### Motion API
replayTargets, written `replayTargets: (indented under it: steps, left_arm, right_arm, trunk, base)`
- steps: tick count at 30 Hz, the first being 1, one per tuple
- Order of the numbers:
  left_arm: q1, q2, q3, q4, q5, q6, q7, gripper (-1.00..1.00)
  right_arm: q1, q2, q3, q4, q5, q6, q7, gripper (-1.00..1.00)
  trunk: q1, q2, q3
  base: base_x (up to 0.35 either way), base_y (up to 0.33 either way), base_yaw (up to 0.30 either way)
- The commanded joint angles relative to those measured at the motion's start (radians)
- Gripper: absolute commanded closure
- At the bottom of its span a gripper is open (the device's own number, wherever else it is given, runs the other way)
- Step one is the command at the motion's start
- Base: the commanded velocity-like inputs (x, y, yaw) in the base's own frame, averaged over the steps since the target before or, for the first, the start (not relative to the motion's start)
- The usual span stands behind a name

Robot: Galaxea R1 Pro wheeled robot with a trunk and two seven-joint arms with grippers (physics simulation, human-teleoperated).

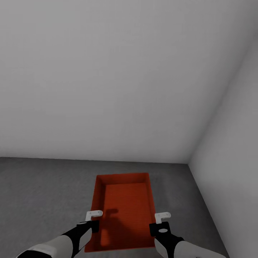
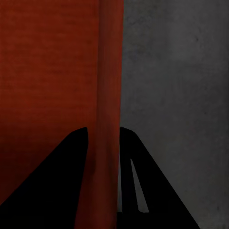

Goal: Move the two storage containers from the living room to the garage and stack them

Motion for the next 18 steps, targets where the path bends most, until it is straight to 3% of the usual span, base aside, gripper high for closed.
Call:
replayTargets:
  steps: [1,18]
  left_arm:
    - [0.001,0.012,-0.003,0.000,0.017,0.009,0.003,1.00]
    - [0.001,0.011,-0.002,0.000,0.018,0.011,0.003,1.00]
  right_arm:
    - [-0.001,-0.026,-0.027,-0.006,0.010,-0.036,-0.013,1.00]
    - [-0.001,-0.026,-0.028,-0.006,0.009,-0.036,-0.013,1.00]
  trunk:
    - [0.000,-0.001,-0.001]
    - [0.000,-0.001,-0.001]
  base:
    - [0.000,0.000,0.000]
    - [0.000,0.000,0.000]
